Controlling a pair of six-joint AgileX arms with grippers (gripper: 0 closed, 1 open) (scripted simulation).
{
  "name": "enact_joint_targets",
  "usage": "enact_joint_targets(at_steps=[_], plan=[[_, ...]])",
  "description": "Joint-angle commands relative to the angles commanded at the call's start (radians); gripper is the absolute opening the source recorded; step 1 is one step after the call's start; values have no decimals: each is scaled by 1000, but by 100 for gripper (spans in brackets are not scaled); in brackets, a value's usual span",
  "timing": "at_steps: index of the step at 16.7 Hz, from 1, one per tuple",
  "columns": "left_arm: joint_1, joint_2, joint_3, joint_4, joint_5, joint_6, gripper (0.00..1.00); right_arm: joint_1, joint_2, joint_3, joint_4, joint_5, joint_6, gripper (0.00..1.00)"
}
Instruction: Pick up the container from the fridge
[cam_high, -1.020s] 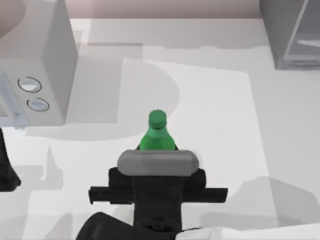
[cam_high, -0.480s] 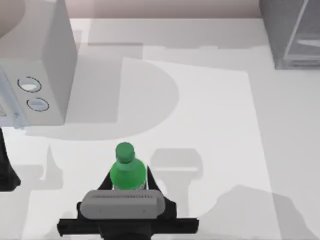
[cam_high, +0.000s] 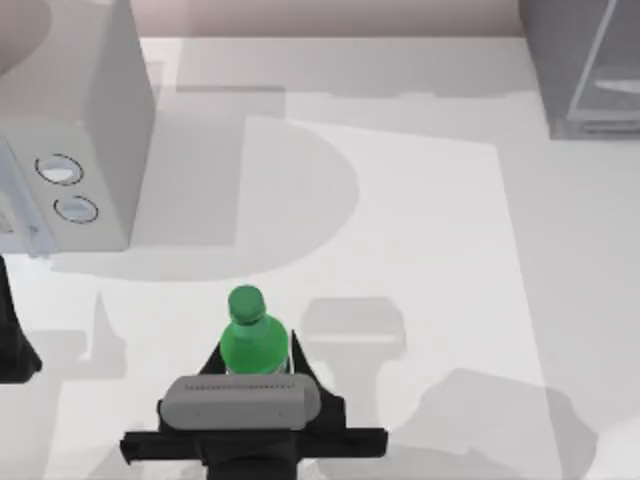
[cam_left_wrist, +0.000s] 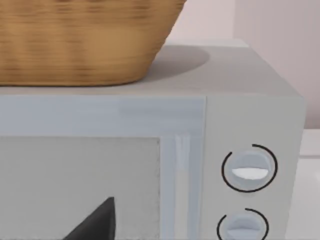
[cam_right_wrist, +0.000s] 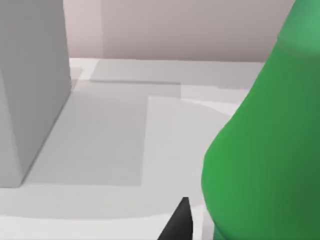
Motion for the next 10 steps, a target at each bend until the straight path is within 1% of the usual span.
enact_joint_targets(at_steps=[4, 6, 8, 10], plan=[[0, 0, 0, 0, 0, 0, 100, -45, 43, -40, 281, -38, -156, 0], [0, 0, 0, 0, 0, 0, 100, -66, 59, -58, 385, -56, -226, 0], [0, 0, 0, 0, 0, 0, 100, -82, 67, -72, 447, -69, -277, 0], [0, 0, 0, 0, 0, 0, 100, -89, 69, -77, 466, -73, -294, 0]])
